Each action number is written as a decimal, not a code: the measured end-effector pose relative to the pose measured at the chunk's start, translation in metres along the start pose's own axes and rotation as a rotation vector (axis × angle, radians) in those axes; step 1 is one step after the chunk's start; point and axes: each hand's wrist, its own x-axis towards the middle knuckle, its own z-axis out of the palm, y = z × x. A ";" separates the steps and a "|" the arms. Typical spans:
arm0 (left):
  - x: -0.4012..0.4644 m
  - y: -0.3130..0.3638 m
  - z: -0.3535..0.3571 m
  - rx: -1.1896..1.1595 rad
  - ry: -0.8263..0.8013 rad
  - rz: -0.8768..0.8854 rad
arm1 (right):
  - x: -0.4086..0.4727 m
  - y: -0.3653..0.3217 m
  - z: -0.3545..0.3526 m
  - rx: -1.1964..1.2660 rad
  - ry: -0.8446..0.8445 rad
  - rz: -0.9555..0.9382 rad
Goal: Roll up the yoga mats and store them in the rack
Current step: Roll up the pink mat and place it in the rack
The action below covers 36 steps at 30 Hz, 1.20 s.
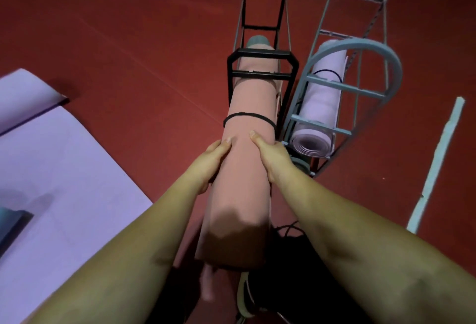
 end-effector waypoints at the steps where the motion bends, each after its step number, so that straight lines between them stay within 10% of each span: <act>1: 0.002 0.001 0.001 0.019 0.002 0.002 | 0.011 -0.006 0.002 -0.010 0.016 -0.019; 12: 0.042 0.032 0.033 0.018 0.004 0.126 | 0.096 -0.074 0.016 -0.290 0.042 -0.130; 22: 0.052 0.061 0.034 -0.054 0.050 0.101 | 0.043 -0.026 -0.045 -0.073 -0.477 0.265; 36: 0.013 0.032 0.040 0.075 0.135 0.067 | 0.027 -0.018 -0.025 0.034 -0.248 -0.031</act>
